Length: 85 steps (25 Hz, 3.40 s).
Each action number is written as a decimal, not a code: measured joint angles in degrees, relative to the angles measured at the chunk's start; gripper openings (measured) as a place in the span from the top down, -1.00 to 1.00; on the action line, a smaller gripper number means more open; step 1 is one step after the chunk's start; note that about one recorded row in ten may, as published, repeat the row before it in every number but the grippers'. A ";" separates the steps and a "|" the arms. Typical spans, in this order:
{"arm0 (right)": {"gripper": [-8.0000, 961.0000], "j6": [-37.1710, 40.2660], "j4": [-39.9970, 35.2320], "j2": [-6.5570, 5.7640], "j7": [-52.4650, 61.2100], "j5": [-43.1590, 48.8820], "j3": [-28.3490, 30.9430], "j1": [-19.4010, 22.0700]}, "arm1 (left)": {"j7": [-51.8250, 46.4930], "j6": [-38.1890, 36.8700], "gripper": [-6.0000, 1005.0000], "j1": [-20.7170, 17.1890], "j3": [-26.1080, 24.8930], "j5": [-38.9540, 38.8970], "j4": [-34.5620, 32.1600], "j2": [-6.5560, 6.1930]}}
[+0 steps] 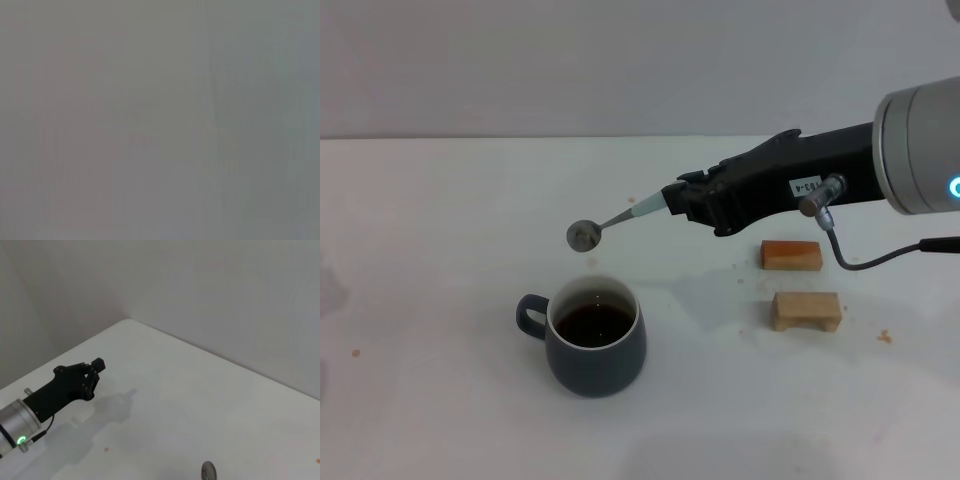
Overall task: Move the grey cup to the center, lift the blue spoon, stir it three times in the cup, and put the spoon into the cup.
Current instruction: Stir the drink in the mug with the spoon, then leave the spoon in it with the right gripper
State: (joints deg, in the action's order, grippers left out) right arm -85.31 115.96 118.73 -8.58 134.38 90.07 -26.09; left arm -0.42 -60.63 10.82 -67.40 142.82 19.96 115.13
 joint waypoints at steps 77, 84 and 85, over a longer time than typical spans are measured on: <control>0.76 4.65 -24.97 0.18 -3.21 -4.66 -2.89 -5.53 | -0.02 -0.63 0.99 0.67 -0.81 0.00 -0.57 -0.35; 0.76 5.76 -27.23 0.11 -3.74 -4.36 -2.56 -6.91 | -0.02 -0.63 0.99 0.50 -0.81 0.00 -0.63 -0.36; 0.76 5.90 -27.77 0.10 -3.99 -4.29 -2.48 -7.15 | -0.02 -0.64 0.99 0.47 -0.81 0.00 -0.63 -0.35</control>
State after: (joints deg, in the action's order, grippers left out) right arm -79.41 88.19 118.84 -12.57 130.09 87.60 -33.24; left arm -0.44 -61.26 11.29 -68.20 142.82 19.33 114.78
